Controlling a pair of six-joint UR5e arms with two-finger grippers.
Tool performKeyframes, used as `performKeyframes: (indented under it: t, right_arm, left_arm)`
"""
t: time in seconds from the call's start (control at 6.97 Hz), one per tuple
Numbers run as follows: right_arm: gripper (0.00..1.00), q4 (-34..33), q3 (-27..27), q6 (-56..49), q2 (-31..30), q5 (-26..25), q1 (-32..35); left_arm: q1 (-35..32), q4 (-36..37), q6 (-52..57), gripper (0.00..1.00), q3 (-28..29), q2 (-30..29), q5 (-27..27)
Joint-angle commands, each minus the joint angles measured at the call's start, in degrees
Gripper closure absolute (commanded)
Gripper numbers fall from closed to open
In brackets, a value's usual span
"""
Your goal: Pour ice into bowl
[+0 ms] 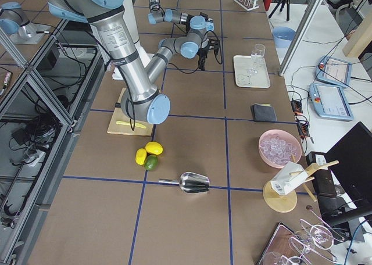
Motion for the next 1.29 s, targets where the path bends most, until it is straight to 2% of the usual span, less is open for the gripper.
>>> performKeyframes:
  t: [0.0, 0.57, 1.15]
  right_arm:
    - [0.0, 0.0, -0.12, 0.43, 0.04, -0.07, 0.04]
    - [0.0, 0.0, -0.21, 0.87, 0.04, -0.07, -0.05]
    - [0.0, 0.0, -0.21, 0.96, 0.04, 0.02, -0.05]
  left_arm:
    - [0.19, 0.2, 6.38, 1.0, 1.39, -0.35, 2.02]
    - [0.46, 0.12, 18.17, 1.0, 1.22, -0.78, 5.89]
    - [0.46, 0.12, 18.62, 1.0, 1.31, -0.79, 6.6]
